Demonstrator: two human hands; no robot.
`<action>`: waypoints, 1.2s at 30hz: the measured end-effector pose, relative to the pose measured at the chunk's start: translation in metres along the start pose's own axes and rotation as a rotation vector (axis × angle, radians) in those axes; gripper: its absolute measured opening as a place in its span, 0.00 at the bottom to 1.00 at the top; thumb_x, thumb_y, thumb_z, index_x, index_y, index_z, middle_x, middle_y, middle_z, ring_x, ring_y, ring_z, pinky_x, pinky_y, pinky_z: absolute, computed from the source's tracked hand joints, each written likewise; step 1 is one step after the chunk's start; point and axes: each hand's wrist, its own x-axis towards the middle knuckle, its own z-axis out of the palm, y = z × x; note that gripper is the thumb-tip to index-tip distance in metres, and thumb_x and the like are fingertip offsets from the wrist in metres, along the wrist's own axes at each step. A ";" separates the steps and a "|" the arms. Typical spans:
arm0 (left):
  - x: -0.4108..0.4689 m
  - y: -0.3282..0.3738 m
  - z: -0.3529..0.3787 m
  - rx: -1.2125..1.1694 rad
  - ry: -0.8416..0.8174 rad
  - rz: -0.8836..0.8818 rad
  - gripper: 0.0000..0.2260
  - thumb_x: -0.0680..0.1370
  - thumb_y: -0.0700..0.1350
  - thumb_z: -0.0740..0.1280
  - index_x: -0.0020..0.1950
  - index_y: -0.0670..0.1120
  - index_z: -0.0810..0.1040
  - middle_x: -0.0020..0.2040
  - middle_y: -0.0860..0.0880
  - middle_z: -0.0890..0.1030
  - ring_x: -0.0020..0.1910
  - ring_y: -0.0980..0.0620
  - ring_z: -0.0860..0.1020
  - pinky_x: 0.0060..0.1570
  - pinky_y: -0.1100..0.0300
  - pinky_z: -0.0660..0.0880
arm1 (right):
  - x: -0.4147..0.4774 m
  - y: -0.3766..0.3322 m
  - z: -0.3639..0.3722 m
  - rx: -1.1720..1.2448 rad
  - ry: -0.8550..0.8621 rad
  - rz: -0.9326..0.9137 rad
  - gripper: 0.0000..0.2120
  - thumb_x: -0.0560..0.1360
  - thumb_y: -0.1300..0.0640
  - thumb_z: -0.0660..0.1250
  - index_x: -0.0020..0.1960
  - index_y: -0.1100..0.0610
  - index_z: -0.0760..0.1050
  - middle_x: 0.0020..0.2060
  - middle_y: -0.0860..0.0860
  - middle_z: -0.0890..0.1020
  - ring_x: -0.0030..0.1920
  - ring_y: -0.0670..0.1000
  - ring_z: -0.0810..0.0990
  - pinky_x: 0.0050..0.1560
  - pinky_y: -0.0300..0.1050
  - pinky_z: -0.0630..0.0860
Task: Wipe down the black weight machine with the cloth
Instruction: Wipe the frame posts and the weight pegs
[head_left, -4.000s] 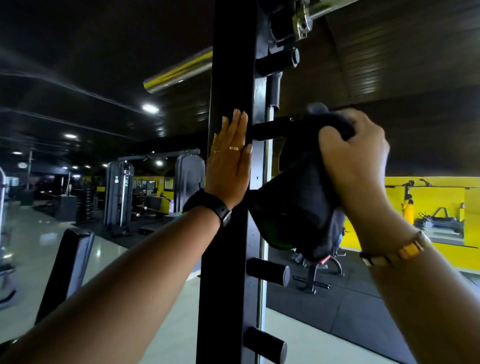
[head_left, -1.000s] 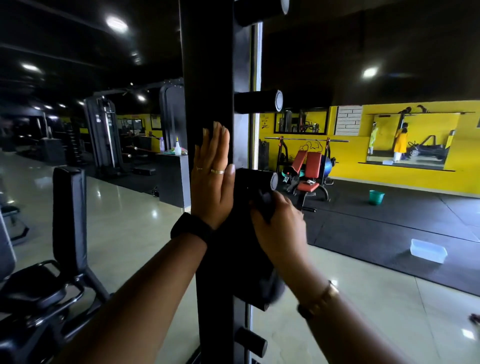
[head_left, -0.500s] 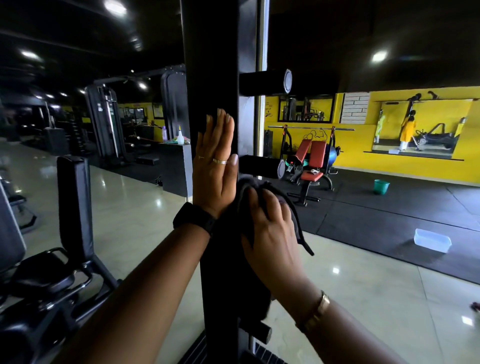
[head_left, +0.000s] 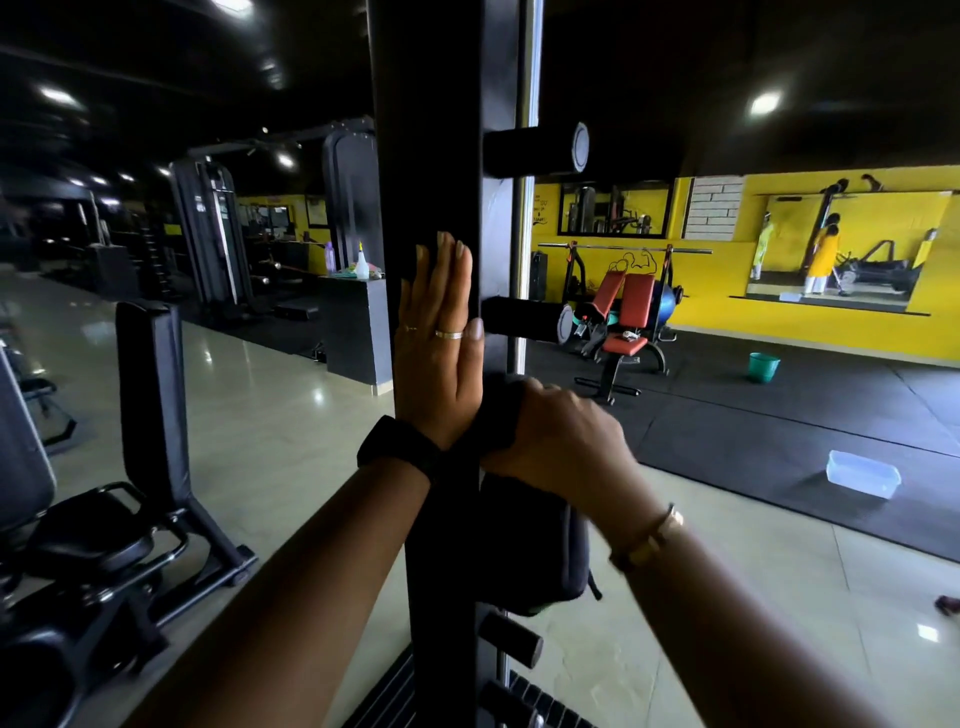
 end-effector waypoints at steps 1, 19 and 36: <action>0.000 0.001 -0.001 -0.004 -0.002 -0.007 0.22 0.81 0.41 0.52 0.75 0.35 0.59 0.75 0.34 0.60 0.77 0.43 0.53 0.76 0.44 0.52 | 0.008 0.005 -0.007 0.061 -0.098 0.004 0.25 0.71 0.35 0.66 0.65 0.44 0.70 0.57 0.51 0.80 0.56 0.56 0.79 0.46 0.45 0.73; -0.076 0.000 0.004 0.045 -0.066 0.012 0.24 0.84 0.50 0.46 0.80 0.52 0.45 0.79 0.57 0.44 0.78 0.47 0.48 0.76 0.48 0.47 | -0.098 0.046 0.103 1.076 0.499 0.109 0.28 0.63 0.50 0.65 0.58 0.26 0.69 0.62 0.51 0.76 0.63 0.56 0.75 0.66 0.56 0.72; -0.083 0.008 0.005 0.116 -0.084 -0.121 0.24 0.84 0.52 0.45 0.75 0.37 0.55 0.76 0.38 0.56 0.78 0.52 0.46 0.76 0.48 0.48 | -0.032 0.026 0.085 0.076 -0.263 0.024 0.33 0.72 0.38 0.67 0.70 0.53 0.63 0.59 0.53 0.77 0.57 0.58 0.78 0.44 0.45 0.69</action>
